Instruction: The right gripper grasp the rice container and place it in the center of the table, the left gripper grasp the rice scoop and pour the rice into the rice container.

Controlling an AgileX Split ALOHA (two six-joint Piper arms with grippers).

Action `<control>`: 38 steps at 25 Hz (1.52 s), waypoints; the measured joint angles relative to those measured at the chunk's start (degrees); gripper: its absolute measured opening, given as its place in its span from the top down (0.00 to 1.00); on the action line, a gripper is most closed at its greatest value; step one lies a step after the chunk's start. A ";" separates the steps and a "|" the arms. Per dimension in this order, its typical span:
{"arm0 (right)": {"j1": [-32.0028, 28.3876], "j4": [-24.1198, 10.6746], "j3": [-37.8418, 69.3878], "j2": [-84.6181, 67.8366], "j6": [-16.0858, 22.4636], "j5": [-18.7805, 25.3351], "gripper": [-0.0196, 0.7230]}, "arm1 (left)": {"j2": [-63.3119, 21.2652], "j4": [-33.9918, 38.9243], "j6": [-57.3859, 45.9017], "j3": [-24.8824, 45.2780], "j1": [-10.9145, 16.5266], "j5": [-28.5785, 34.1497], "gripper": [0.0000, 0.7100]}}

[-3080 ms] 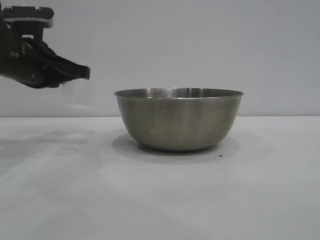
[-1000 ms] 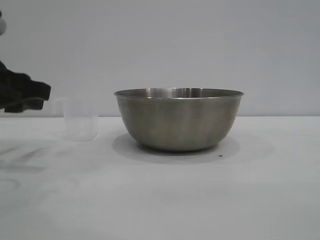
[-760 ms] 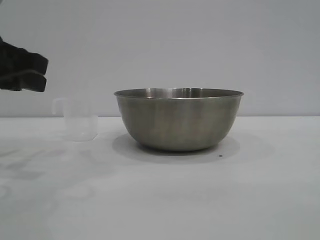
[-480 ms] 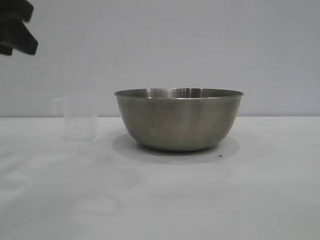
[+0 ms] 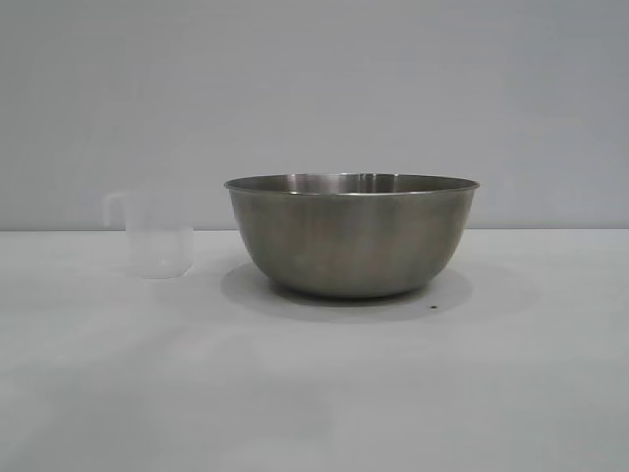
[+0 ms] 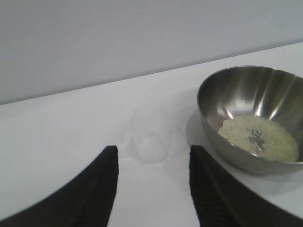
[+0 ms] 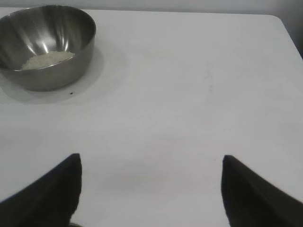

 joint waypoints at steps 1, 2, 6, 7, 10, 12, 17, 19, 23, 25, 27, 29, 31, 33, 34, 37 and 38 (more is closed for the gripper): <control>0.00 0.00 0.00 0.00 0.00 0.00 0.21 | -2.22 0.00 0.00 -0.49 0.00 3.50 0.35; 0.00 0.00 0.00 0.00 0.00 0.00 0.21 | -4.06 0.00 0.00 -1.01 0.00 6.26 0.35; 0.00 0.00 0.00 0.00 0.00 0.00 0.21 | -12.54 0.00 0.00 -2.75 0.00 18.71 0.32; 0.00 0.00 0.00 0.00 0.00 0.00 0.21 | -14.73 0.00 0.00 -3.19 0.00 22.01 0.32; 0.00 0.00 0.00 0.00 0.00 0.00 0.21 | -20.66 0.10 0.00 -4.04 0.00 31.34 0.32; 0.00 0.00 0.00 0.00 0.00 0.00 0.21 | -24.52 0.10 0.00 -4.27 0.00 36.80 0.32; 0.00 0.00 0.00 0.00 0.00 0.00 0.21 | -32.02 0.10 0.00 -4.61 0.00 48.01 0.32; 0.00 0.00 0.00 0.00 0.00 0.00 0.21 | -34.05 0.43 0.00 -4.61 0.00 53.35 0.32; 0.00 0.00 0.00 0.00 0.00 0.00 0.21 | -36.88 1.98 0.00 -4.61 0.00 58.19 0.32; 0.00 0.00 0.00 0.00 0.00 0.00 0.21 | -37.72 3.05 -0.39 -4.61 0.00 58.21 0.32; 0.00 0.00 0.00 0.00 0.00 0.00 0.21 | -38.11 3.60 -1.19 -4.61 0.00 58.21 0.32; 0.00 0.00 0.00 0.00 0.00 0.00 0.21 | -38.11 3.99 -1.56 -4.61 0.00 57.97 0.32; 0.00 0.00 0.00 0.00 0.00 0.00 0.21 | -38.11 4.34 -1.56 -4.45 0.00 57.28 0.32; 0.00 0.10 0.00 0.00 0.00 0.00 0.21 | -38.11 4.47 -1.56 -3.45 0.00 55.36 0.32; 0.00 0.10 0.00 0.00 0.00 0.00 0.21 | -38.11 4.47 -1.56 -3.02 0.00 54.89 0.32; 0.00 0.10 0.00 0.00 0.00 0.00 0.21 | -38.11 4.47 -1.67 -2.52 0.00 54.45 0.32; 0.00 0.10 0.00 0.00 0.00 0.00 0.21 | -38.11 4.47 -1.67 -2.52 0.00 54.40 0.32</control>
